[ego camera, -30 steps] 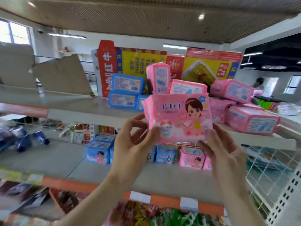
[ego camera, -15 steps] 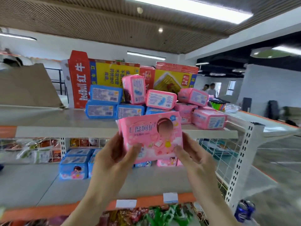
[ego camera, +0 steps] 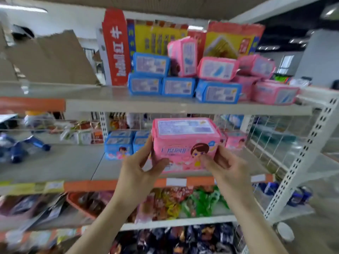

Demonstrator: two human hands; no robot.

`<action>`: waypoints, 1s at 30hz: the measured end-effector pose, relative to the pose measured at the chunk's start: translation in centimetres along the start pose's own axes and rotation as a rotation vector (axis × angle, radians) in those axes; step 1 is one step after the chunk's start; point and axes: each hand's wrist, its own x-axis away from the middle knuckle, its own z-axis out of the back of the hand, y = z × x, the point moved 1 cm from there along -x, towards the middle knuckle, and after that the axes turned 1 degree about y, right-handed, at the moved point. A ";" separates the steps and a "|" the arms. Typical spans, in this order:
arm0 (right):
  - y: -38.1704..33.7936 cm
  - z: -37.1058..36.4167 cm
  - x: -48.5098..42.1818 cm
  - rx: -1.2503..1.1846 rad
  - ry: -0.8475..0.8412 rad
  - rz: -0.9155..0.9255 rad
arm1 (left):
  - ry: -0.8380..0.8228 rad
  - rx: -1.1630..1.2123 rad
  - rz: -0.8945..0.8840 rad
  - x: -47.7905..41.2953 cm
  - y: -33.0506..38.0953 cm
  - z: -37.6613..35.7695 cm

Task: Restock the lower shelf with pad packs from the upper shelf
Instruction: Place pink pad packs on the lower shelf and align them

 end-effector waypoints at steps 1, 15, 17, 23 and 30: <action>0.9 -0.4 0.6 0.010 0.002 -0.006 | -0.001 -0.023 0.015 0.7 -0.8 0.3; 7.4 -2.4 5.9 -0.068 0.046 -0.098 | 0.065 -0.085 0.116 6.1 -5.1 0.9; 7.8 -2.4 6.2 -0.084 0.045 -0.103 | 0.079 -0.083 0.129 6.4 -5.2 0.7; 8.3 -2.0 5.8 -0.131 0.024 -0.111 | 0.077 -0.070 0.147 6.7 -5.1 0.2; 8.5 -0.4 5.3 -0.186 0.003 -0.125 | 0.063 -0.005 0.152 6.4 -4.7 -1.0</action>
